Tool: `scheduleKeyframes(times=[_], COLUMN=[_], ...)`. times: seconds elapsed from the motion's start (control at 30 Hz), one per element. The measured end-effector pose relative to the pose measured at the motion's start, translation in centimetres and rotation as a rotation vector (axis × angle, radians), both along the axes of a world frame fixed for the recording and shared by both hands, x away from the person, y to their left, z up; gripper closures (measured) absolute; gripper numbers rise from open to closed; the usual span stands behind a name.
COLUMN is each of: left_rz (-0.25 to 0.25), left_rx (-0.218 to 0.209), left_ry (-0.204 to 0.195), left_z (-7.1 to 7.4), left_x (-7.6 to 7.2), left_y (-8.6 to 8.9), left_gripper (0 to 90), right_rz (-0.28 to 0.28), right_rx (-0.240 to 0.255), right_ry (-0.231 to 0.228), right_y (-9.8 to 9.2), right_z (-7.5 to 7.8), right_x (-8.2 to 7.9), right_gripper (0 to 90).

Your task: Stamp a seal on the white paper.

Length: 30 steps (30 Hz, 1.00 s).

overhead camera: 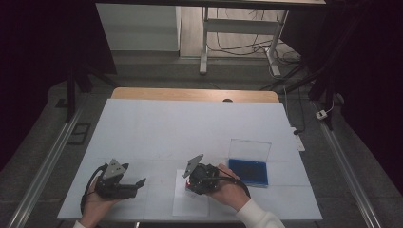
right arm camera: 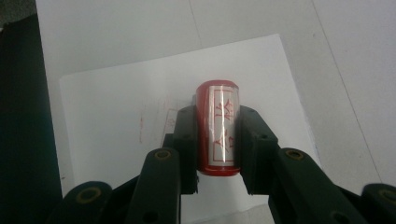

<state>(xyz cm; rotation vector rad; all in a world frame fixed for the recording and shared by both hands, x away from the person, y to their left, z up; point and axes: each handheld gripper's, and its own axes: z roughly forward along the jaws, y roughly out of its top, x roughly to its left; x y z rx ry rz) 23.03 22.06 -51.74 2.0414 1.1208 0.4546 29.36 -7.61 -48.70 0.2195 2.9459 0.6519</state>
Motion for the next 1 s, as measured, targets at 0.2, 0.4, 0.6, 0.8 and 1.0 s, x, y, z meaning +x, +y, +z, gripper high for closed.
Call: scheduleKeyframes(times=[0.2,0.4,0.6,0.8,1.0], left_rz=[0.003,0.002,0.007,0.005,0.005], left_rx=[-0.001,0.0,-0.006,-0.004,-0.004], left_ry=[0.0,0.001,-0.003,-0.003,-0.004], left_z=[0.0,-0.05,0.04,0.04,0.01], left_x=[-0.02,0.01,-0.03,-0.04,-0.02], left_y=[0.05,0.06,0.15,0.18,0.22], left_gripper=[15.2,15.2,15.2,15.2,15.2], right_rz=[-0.008,-0.008,-0.005,0.006,-0.005], right_rx=[0.007,0.009,0.003,0.022,0.041], right_ry=[0.009,0.008,-0.003,-0.018,-0.014], right_y=[0.08,0.06,0.01,-0.2,-0.31], right_z=[-0.04,-0.06,-0.03,0.01,0.28], right_x=[0.09,0.08,-0.07,-0.03,-0.24], right_gripper=[70.6,70.6,70.3,70.0,69.7])
